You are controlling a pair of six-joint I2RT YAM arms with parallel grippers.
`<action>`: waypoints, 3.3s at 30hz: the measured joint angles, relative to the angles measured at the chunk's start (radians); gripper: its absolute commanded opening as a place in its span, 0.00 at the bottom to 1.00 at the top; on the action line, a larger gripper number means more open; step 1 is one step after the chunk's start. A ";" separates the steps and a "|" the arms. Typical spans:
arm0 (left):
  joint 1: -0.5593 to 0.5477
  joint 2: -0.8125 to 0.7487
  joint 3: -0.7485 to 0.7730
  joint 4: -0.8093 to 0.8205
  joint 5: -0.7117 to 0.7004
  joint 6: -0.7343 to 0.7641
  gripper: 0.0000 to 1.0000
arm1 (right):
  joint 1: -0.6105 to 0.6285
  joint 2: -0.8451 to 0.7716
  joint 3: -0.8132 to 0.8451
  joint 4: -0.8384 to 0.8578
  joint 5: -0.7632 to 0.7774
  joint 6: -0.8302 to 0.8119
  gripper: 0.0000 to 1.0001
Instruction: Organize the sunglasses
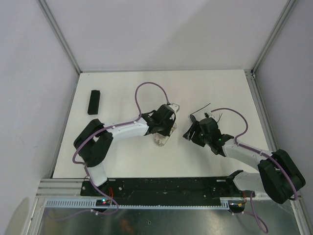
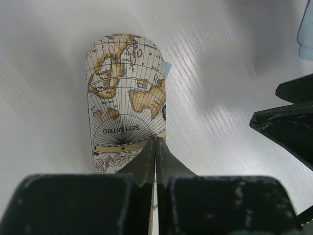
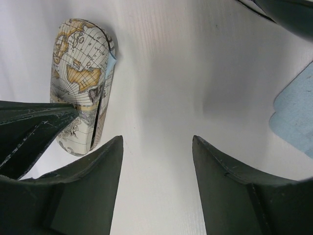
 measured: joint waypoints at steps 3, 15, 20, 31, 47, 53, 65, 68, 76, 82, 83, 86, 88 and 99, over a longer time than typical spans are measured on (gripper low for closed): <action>0.000 -0.002 -0.002 0.004 0.004 -0.006 0.01 | 0.000 0.000 0.000 0.000 0.000 0.000 0.63; 0.006 -0.114 -0.020 -0.051 0.000 -0.017 0.06 | 0.000 0.003 0.000 0.001 -0.016 -0.010 0.44; 0.061 -0.179 -0.067 -0.045 0.000 -0.044 0.02 | 0.000 0.070 0.000 0.045 -0.047 -0.020 0.05; 0.148 -0.279 -0.293 -0.062 -0.001 -0.096 0.00 | 0.024 0.336 0.148 0.117 -0.092 -0.025 0.00; 0.140 -0.300 -0.158 -0.054 0.027 -0.006 0.99 | 0.047 0.332 0.194 0.034 -0.068 -0.071 0.01; 0.101 -0.166 -0.065 -0.032 0.058 0.082 1.00 | 0.044 0.256 0.189 -0.001 -0.059 -0.088 0.01; 0.049 -0.012 -0.005 -0.052 0.042 0.161 0.92 | 0.013 0.196 0.149 -0.038 -0.062 -0.107 0.01; 0.049 -0.012 -0.004 -0.061 0.025 0.156 0.90 | 0.011 0.193 0.146 -0.039 -0.065 -0.111 0.01; 0.054 -0.180 -0.070 -0.111 -0.004 0.084 0.28 | 0.009 0.189 0.142 -0.039 -0.076 -0.113 0.01; 0.053 -0.363 -0.134 -0.114 0.038 0.042 0.01 | 0.009 0.189 0.142 -0.035 -0.082 -0.112 0.01; 0.053 -0.373 -0.144 -0.113 0.053 0.035 0.01 | 0.009 0.189 0.142 -0.034 -0.084 -0.111 0.01; 0.053 -0.370 -0.177 -0.116 0.090 0.025 0.00 | 0.012 0.191 0.142 -0.023 -0.088 -0.110 0.01; 0.052 -0.356 -0.195 -0.122 0.108 0.016 0.00 | 0.014 0.196 0.142 -0.012 -0.091 -0.108 0.01; 0.044 -0.303 -0.205 -0.129 0.160 0.002 0.00 | 0.022 0.201 0.141 0.010 -0.102 -0.100 0.01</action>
